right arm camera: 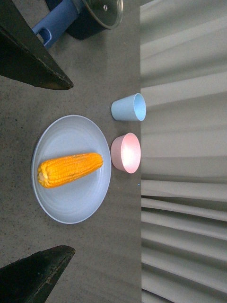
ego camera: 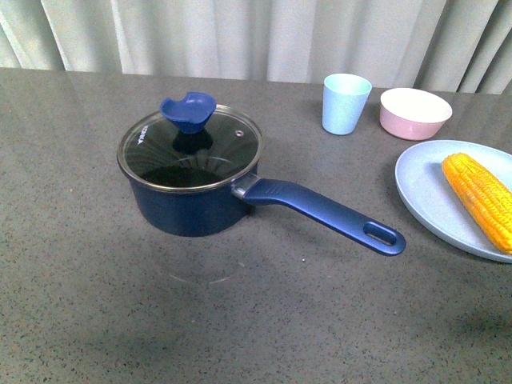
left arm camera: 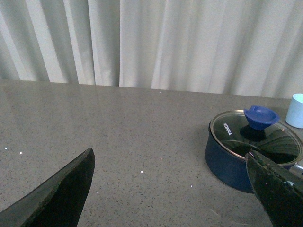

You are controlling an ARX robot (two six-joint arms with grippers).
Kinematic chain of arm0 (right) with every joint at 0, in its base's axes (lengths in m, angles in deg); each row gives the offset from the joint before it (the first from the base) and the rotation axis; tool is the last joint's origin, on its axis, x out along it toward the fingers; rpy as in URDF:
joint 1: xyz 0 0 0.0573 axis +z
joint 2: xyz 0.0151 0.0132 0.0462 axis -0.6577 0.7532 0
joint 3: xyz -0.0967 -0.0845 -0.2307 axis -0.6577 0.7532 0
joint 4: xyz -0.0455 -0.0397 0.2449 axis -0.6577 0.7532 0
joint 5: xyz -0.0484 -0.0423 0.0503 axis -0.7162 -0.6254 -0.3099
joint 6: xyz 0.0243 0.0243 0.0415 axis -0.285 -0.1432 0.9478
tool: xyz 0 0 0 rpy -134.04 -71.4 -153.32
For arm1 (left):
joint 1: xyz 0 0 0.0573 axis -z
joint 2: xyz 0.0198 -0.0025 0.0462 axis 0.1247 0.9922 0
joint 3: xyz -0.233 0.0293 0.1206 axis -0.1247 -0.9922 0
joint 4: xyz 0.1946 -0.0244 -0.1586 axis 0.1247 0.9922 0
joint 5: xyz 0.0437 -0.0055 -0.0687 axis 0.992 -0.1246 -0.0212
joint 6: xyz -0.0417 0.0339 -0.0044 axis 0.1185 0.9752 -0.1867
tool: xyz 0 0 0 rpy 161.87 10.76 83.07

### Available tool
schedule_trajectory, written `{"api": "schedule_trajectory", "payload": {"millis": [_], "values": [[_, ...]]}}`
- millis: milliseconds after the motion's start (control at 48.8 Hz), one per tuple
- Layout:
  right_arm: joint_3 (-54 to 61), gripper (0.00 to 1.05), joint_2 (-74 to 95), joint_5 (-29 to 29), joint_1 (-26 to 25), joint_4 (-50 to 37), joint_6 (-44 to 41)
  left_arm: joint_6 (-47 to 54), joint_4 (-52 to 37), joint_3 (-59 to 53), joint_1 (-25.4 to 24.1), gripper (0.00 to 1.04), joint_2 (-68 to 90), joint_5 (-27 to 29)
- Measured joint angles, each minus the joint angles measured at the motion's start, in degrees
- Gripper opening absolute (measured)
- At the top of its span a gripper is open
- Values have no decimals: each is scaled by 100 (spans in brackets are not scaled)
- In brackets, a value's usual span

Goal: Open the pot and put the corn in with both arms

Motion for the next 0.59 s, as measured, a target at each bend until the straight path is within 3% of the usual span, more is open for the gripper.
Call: {"api": "schedule_trajectory", "payload": {"millis": [594], "values": [[0, 96, 0, 0, 0, 0, 0, 0, 0, 0, 0, 96, -2, 0]]}}
